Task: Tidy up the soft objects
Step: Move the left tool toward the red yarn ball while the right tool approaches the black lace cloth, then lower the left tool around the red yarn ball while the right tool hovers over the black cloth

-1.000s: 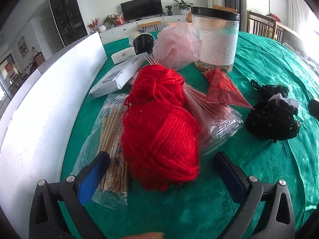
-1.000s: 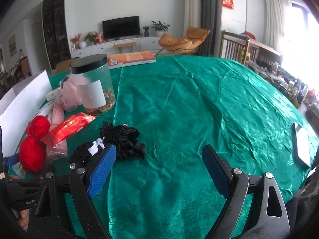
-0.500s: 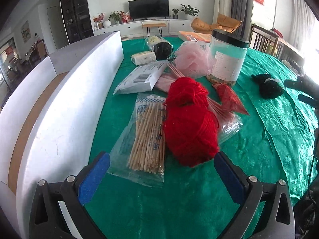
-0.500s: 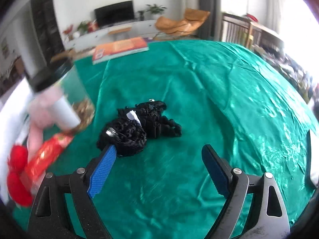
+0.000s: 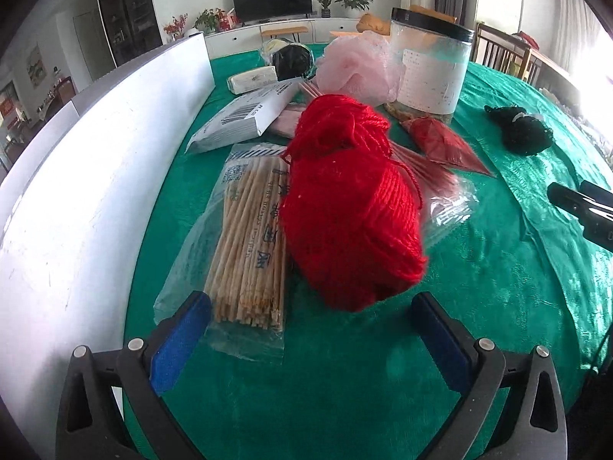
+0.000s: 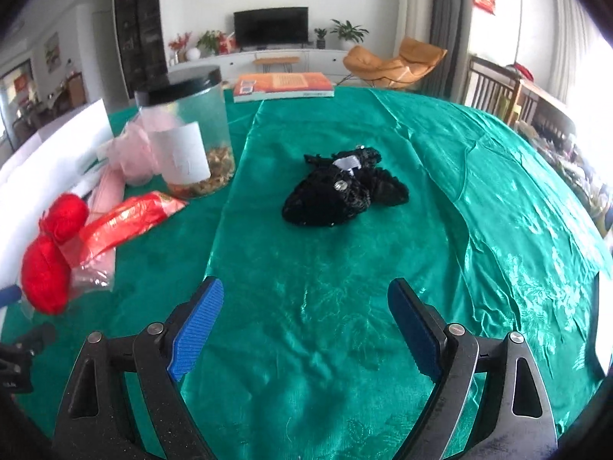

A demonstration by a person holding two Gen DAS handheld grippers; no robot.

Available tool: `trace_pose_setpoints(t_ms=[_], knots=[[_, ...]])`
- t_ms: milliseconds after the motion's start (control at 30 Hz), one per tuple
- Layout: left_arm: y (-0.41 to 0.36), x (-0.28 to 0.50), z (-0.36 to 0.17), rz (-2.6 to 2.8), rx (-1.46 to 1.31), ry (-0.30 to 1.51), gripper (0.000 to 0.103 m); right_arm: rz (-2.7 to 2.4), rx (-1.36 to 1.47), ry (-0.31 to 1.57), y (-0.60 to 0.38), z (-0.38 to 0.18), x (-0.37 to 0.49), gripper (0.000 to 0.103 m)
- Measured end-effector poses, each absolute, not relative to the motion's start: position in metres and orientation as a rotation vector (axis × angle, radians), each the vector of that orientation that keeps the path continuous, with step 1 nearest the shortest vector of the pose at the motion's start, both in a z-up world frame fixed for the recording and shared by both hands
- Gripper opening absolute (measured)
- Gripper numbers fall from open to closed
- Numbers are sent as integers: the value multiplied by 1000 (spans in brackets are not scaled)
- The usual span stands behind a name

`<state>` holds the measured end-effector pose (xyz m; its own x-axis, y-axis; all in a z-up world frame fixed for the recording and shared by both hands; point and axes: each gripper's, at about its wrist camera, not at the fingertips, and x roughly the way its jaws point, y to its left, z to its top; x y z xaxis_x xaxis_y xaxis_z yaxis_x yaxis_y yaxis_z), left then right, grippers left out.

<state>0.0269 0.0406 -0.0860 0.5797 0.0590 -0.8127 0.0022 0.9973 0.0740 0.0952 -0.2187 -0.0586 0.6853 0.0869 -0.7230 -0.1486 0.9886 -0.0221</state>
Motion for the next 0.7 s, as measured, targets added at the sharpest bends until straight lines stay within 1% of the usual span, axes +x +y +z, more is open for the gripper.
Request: trace_pose_setpoints(t_ms=[167,367,700], knots=[[34,49,-84,36,146,892,103,113,-88,841,-222,-68,97,90],[44,91,-85,48,103,914,103,82,-54,909,-229,-79,106,90],[45,93,-85,42,89,918,103,80,-15,912,-232,-83,103,91]])
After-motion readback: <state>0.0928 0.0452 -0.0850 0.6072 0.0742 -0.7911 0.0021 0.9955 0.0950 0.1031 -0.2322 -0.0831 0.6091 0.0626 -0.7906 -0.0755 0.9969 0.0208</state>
